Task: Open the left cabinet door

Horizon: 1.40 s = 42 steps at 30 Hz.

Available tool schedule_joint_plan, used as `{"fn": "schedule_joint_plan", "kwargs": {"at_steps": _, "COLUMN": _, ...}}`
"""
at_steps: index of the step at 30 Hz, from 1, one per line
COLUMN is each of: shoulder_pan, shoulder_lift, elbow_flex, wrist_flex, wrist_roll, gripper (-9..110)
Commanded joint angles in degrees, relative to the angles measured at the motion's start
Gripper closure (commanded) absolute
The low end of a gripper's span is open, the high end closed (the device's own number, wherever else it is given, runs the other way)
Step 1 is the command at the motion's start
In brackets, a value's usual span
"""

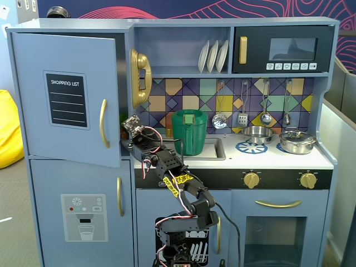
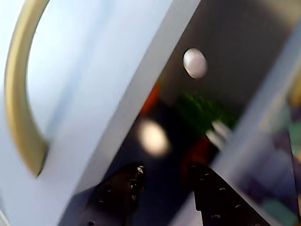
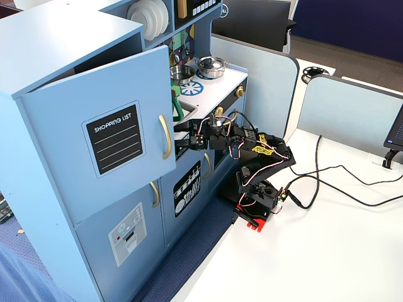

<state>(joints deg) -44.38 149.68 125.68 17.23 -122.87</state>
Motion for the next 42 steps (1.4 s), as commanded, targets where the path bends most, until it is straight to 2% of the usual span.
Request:
{"fn": "schedule_joint_plan", "kwargs": {"at_steps": 1, "shoulder_pan": -9.7, "shoulder_lift": 0.2, "elbow_flex": -3.9, "wrist_flex": -4.2, "wrist_roll": -3.4, "gripper": 98}}
{"fn": "schedule_joint_plan", "kwargs": {"at_steps": 6, "shoulder_pan": -16.1, "shoulder_lift": -0.3, "elbow_flex": -4.2, "wrist_flex": -6.2, "wrist_roll": -6.2, "gripper": 98}}
{"fn": "schedule_joint_plan", "kwargs": {"at_steps": 13, "shoulder_pan": -15.7, "shoulder_lift": 0.2, "elbow_flex": -3.5, "wrist_flex": -7.8, "wrist_roll": -6.4, "gripper": 99}}
{"fn": "schedule_joint_plan", "kwargs": {"at_steps": 15, "shoulder_pan": -11.2, "shoulder_lift": 1.3, "elbow_flex": -2.3, "wrist_flex": -6.9, "wrist_roll": -5.3, "gripper": 99}}
{"fn": "schedule_joint_plan", "kwargs": {"at_steps": 18, "shoulder_pan": 1.1, "shoulder_lift": 3.6, "elbow_flex": -1.1, "wrist_flex": -0.4, "wrist_roll": 0.9, "gripper": 100}}
{"fn": "schedule_joint_plan", "kwargs": {"at_steps": 22, "shoulder_pan": 17.8, "shoulder_lift": 7.6, "elbow_flex": 1.5, "wrist_flex": 18.2, "wrist_roll": 8.8, "gripper": 100}}
{"fn": "schedule_joint_plan", "kwargs": {"at_steps": 28, "shoulder_pan": 37.3, "shoulder_lift": 15.9, "elbow_flex": 10.8, "wrist_flex": 41.0, "wrist_roll": 13.9, "gripper": 101}}
{"fn": "schedule_joint_plan", "kwargs": {"at_steps": 35, "shoulder_pan": 44.3, "shoulder_lift": 24.9, "elbow_flex": 27.2, "wrist_flex": 52.4, "wrist_roll": 29.5, "gripper": 100}}
{"fn": "schedule_joint_plan", "kwargs": {"at_steps": 42, "shoulder_pan": 46.2, "shoulder_lift": 32.3, "elbow_flex": 42.2, "wrist_flex": 54.0, "wrist_roll": 39.1, "gripper": 100}}
